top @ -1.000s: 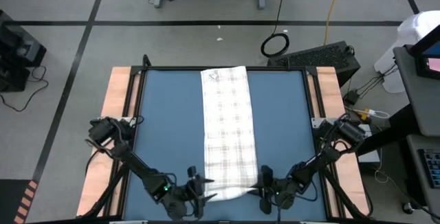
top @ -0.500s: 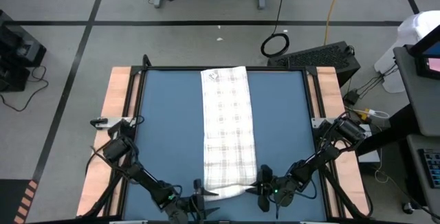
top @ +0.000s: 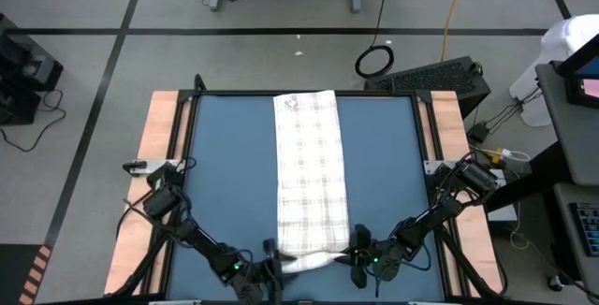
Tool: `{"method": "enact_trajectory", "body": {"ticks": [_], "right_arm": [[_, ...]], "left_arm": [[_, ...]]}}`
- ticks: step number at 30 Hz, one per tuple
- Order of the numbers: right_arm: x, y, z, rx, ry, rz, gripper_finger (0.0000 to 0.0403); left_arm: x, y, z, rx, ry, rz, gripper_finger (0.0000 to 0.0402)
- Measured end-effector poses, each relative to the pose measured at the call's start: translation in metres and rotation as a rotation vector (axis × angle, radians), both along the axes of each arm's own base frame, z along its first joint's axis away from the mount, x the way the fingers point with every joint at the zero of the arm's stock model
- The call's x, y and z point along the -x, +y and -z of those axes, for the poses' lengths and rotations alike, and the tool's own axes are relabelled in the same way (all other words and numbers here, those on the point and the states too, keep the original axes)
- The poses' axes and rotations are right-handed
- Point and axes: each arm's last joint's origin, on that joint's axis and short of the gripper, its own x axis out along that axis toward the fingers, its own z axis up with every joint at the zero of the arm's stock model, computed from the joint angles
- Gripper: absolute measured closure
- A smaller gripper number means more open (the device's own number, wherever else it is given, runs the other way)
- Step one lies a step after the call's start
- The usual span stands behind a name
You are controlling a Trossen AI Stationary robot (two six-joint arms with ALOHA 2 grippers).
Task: Roll towel into tight, uniform cylinder
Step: Roll the white towel
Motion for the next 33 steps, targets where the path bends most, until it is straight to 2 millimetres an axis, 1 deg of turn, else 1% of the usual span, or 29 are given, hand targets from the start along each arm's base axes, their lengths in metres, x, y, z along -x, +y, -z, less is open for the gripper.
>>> {"method": "enact_trajectory", "body": {"ticks": [3,6,9,10,11,13,17,19,22,24,26,30,33], "right_arm": [[0.000,0.000,0.000,0.001,0.000,-0.001,0.0384],[0.000,0.001,0.000,0.019,-0.004,-0.019,0.0374],[0.003,0.004,-0.002,0.073,-0.014,-0.076,0.0349],[0.004,0.005,-0.002,0.097,-0.016,-0.105,0.0336],[0.006,0.006,-0.004,0.115,-0.018,-0.131,0.0323],[0.010,0.007,-0.011,0.169,-0.023,-0.173,0.0294],[0.017,0.010,-0.026,0.316,-0.084,-0.254,0.0232],[0.022,0.015,-0.032,0.375,-0.129,-0.272,0.0206],[0.030,0.022,-0.036,0.475,-0.191,-0.311,0.0177],[0.032,0.029,-0.035,0.526,-0.244,-0.333,0.0167],[0.033,0.034,-0.027,0.573,-0.277,-0.342,0.0164],[0.027,0.047,-0.013,0.678,-0.288,-0.361,0.0163],[0.020,0.055,-0.005,0.785,-0.264,-0.329,0.0163]], "left_arm": [[-0.002,0.002,0.000,0.030,-0.003,-0.022,0.0219],[-0.003,0.004,0.000,0.071,-0.003,-0.051,0.0286],[-0.003,0.006,0.001,0.162,0.002,-0.107,0.0361],[-0.003,0.006,0.001,0.194,0.004,-0.115,0.0378],[-0.003,0.006,0.000,0.227,0.003,-0.125,0.0385],[-0.003,0.005,-0.002,0.288,0.002,-0.135,0.0380],[-0.004,0.005,-0.015,0.405,0.024,-0.126,0.0363],[-0.005,0.005,-0.020,0.450,0.022,-0.129,0.0367],[-0.007,0.007,-0.026,0.482,0.023,-0.123,0.0379],[-0.011,0.010,-0.026,0.527,0.031,-0.140,0.0384],[-0.014,0.015,-0.025,0.562,0.048,-0.155,0.0384],[-0.018,0.019,-0.025,0.606,0.072,-0.154,0.0379],[-0.019,0.019,-0.025,0.620,0.082,-0.150,0.0379]]}}
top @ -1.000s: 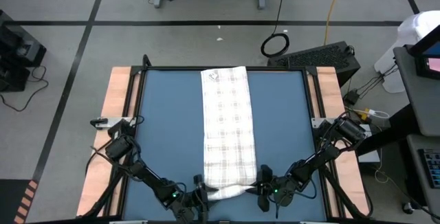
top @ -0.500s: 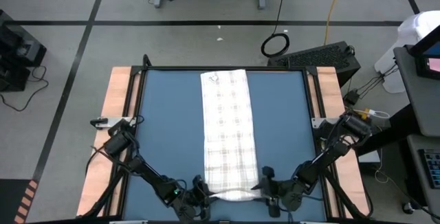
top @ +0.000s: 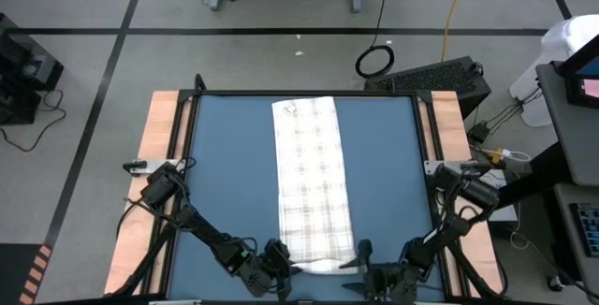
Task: Roll towel into tight, uniform cylinder
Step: Roll the white towel
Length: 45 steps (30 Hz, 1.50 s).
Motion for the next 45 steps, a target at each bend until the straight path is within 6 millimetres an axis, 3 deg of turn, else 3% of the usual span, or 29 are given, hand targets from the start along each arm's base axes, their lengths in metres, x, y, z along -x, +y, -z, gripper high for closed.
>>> {"method": "enact_trajectory", "body": {"ticks": [4,9,18,24,33,38,45], "right_arm": [[-0.007,0.008,0.008,0.073,0.011,0.043,0.0163],[-0.009,0.007,0.014,0.029,0.042,0.098,0.0163],[-0.006,0.009,-0.001,-0.016,-0.032,0.179,0.0163],[-0.009,0.000,0.007,-0.076,0.048,0.215,0.0164],[-0.016,-0.010,0.012,-0.205,0.155,0.268,0.0215],[-0.018,-0.011,0.012,-0.307,0.185,0.294,0.0259],[-0.014,-0.007,0.012,-0.376,0.198,0.301,0.0309]], "left_arm": [[0.000,0.000,0.000,0.038,0.021,-0.011,0.0379],[0.000,0.000,0.001,0.051,0.028,-0.015,0.0378],[0.001,0.001,0.003,0.061,0.049,-0.014,0.0378],[0.001,0.001,0.003,0.063,0.052,-0.012,0.0378],[0.002,-0.001,0.003,0.029,0.046,0.016,0.0374],[0.003,-0.001,0.003,-0.015,0.034,0.027,0.0337],[0.005,0.004,-0.003,-0.121,0.041,0.048,0.0233]]}}
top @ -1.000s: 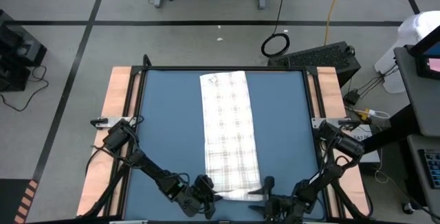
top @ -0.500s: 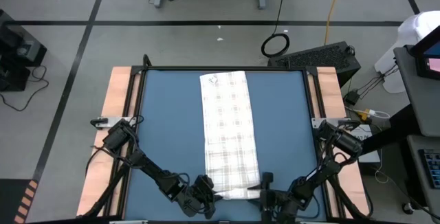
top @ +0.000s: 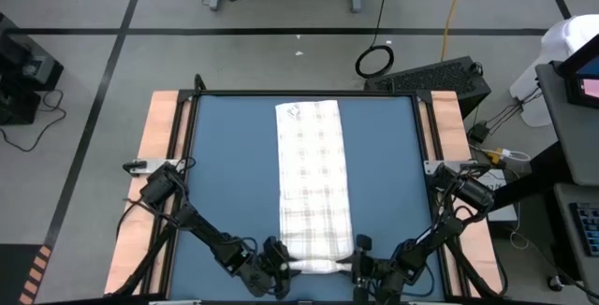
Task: Roll towel into tight, uniform cylinder
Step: Roll the white towel
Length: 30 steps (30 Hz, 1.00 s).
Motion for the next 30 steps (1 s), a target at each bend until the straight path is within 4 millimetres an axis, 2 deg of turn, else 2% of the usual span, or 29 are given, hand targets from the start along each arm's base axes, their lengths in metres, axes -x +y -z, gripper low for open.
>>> {"method": "enact_trajectory", "body": {"ticks": [5,8,11,14,18,23,30], "right_arm": [[0.002,0.002,0.000,-0.059,0.004,0.018,0.0323],[0.002,0.002,0.000,-0.090,0.008,0.035,0.0325],[0.002,0.002,0.001,-0.122,0.017,0.044,0.0325],[0.002,0.002,0.001,-0.160,0.023,0.062,0.0326],[0.000,0.001,0.002,-0.173,0.035,0.066,0.0326],[-0.001,0.000,0.002,-0.182,0.043,0.063,0.0326],[-0.001,0.000,0.002,-0.193,0.045,0.066,0.0326]], "left_arm": [[0.006,0.007,-0.034,-0.148,-0.021,0.028,0.0188],[0.009,0.003,-0.051,-0.213,-0.089,0.055,0.0179],[0.009,-0.007,-0.057,-0.252,-0.181,0.106,0.0178],[0.009,-0.019,-0.049,-0.267,-0.249,0.150,0.0178],[0.008,-0.032,-0.021,-0.335,-0.279,0.193,0.0178],[0.005,-0.038,0.003,-0.425,-0.256,0.145,0.0178],[0.006,-0.039,0.011,-0.542,-0.241,0.162,0.0178]]}}
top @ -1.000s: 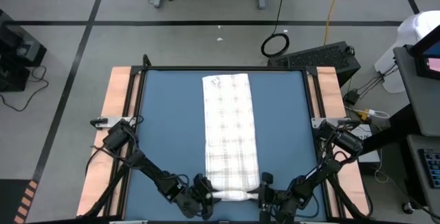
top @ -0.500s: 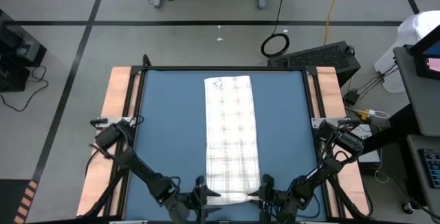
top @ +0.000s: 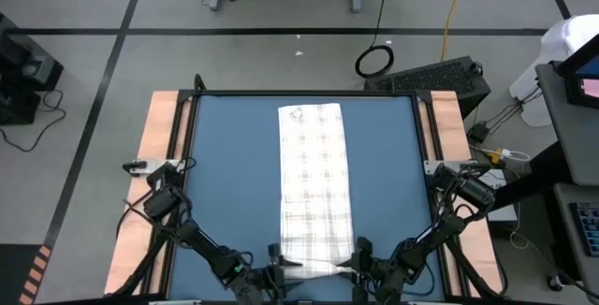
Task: Roll towel into tight, uniform cylinder
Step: Roll the white towel
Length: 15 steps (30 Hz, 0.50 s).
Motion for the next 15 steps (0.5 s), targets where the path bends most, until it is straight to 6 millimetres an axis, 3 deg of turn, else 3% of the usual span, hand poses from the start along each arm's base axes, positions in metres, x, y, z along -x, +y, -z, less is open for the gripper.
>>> {"method": "enact_trajectory", "body": {"ticks": [4,11,15], "right_arm": [[0.0000,0.0000,0.0001,0.001,0.000,-0.001,0.0326],[0.0000,0.0000,0.0001,0.003,0.000,-0.002,0.0326],[0.0000,0.0000,0.0001,0.005,-0.001,-0.005,0.0326]], "left_arm": [[0.0009,0.0011,0.0024,-0.020,0.022,-0.003,0.0170],[0.0037,0.0042,0.0085,-0.037,0.077,-0.021,0.0108],[0.0010,0.0064,0.0088,0.000,0.086,-0.019,0.0102]]}}
